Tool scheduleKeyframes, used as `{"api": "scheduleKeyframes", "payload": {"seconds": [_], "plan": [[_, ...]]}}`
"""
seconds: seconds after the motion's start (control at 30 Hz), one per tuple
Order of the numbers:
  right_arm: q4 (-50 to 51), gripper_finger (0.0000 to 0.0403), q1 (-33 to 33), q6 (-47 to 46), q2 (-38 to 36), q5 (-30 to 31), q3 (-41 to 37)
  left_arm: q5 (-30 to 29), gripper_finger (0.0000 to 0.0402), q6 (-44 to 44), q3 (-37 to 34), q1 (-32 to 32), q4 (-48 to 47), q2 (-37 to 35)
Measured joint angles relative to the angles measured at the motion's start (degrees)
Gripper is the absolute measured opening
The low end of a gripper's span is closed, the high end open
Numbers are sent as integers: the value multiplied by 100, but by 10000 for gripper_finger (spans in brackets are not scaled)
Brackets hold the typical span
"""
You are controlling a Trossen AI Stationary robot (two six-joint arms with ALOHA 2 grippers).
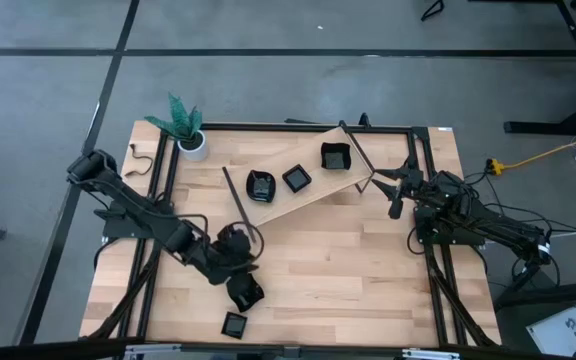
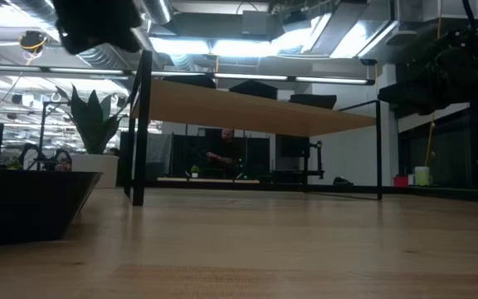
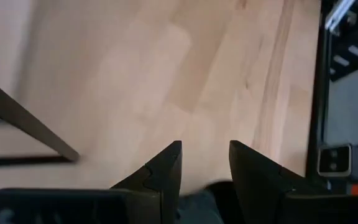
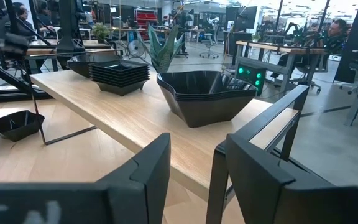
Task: Pick & Place Mini shaped plates
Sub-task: Stack the black distorted square plate on top of the black distorted square plate on the shelf
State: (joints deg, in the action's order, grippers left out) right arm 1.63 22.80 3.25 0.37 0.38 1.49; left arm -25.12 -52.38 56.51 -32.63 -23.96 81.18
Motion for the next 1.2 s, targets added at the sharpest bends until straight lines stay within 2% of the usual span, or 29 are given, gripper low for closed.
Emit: {"api": "scheduleKeyframes", "payload": {"seconds": [0.1,0.23,0.5,0.7,0.83,1.2], "plan": [[0,154,1,1,-1,0,0,240,127,-289,0,-81,21,171],[-1,154,0,0,-1,1,1,282,127,-616,0,-173,23,336],[-2,154,-1,0,-1,0,1,432,127,-755,0,-190,-13,781],[0,154,0,0,-1,2,1,551,127,-1280,0,-195,-634,866],[0,154,0,0,-1,0,0,559,116,-1496,0,-228,-1013,866],[-2,154,0,0,-1,1,0,577,91,-1589,0,-259,-1046,1065]]}}
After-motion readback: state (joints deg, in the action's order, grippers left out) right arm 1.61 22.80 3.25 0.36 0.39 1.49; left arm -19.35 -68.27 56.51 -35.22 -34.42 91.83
